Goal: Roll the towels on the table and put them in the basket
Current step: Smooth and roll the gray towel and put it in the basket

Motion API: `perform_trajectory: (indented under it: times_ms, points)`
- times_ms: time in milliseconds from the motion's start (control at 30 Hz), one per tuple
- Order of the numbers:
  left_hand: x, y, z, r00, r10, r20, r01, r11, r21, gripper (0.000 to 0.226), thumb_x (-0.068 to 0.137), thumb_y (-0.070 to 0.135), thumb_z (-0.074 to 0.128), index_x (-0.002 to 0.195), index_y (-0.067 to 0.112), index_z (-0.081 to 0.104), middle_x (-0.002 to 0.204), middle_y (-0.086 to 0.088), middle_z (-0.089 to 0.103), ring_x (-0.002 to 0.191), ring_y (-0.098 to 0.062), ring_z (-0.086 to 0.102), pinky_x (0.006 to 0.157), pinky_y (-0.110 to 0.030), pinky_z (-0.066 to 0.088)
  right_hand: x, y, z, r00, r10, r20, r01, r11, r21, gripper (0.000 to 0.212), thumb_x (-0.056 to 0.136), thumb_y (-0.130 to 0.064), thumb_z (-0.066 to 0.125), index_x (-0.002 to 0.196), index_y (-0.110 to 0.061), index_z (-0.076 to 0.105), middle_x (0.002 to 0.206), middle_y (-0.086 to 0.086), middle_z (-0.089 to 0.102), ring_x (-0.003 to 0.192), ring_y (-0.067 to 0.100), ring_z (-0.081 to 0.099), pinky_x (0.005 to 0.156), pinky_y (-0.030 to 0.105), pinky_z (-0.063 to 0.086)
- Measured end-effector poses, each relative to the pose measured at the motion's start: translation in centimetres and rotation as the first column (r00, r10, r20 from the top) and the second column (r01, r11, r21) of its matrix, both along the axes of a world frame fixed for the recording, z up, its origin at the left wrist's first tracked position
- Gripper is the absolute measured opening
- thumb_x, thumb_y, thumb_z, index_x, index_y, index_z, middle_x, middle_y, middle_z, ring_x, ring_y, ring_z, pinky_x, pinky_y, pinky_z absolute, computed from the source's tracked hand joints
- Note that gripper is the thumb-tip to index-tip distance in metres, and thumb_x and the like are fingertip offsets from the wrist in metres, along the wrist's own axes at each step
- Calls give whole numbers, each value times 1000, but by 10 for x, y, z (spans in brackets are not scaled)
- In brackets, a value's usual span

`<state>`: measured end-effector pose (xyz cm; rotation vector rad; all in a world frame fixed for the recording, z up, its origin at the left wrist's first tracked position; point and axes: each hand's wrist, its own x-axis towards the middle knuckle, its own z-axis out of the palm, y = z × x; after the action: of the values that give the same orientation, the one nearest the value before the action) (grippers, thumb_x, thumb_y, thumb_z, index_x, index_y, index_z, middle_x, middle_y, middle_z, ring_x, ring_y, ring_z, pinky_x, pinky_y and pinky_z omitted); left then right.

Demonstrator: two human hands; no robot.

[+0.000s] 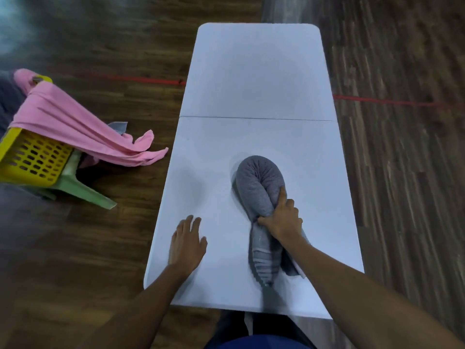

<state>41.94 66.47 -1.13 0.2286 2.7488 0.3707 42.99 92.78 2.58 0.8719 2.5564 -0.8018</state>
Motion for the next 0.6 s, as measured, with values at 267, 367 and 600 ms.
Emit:
perform_trajectory:
  times_ms: [267,367,600]
  points:
    - [-6,-11,43,986,167,-8,-164,978,132,41,94,23,54,134,15,51,134,-7,54,122,-26,49,102,-40,40,-9,22,32,981,76,-178,-120,959,-255,95,65,-40,80,142,-25,28,120,2,56,97,23,55,80,35,45]
    - [1,-37,60,971,237,17,-237,966,102,34,94,27,52,126,17,56,121,-5,60,112,-23,55,94,-39,45,-16,-7,47,966,178,-187,-233,915,-328,86,68,-40,80,139,-28,32,115,-4,55,94,19,55,77,32,44]
    - [12,-144,96,879,474,-58,-459,872,170,21,91,27,54,110,25,62,96,10,56,88,-9,53,85,-34,46,-48,-143,74,868,440,-230,-496,775,-391,76,69,-42,79,134,-31,41,109,-9,59,95,13,60,82,30,49]
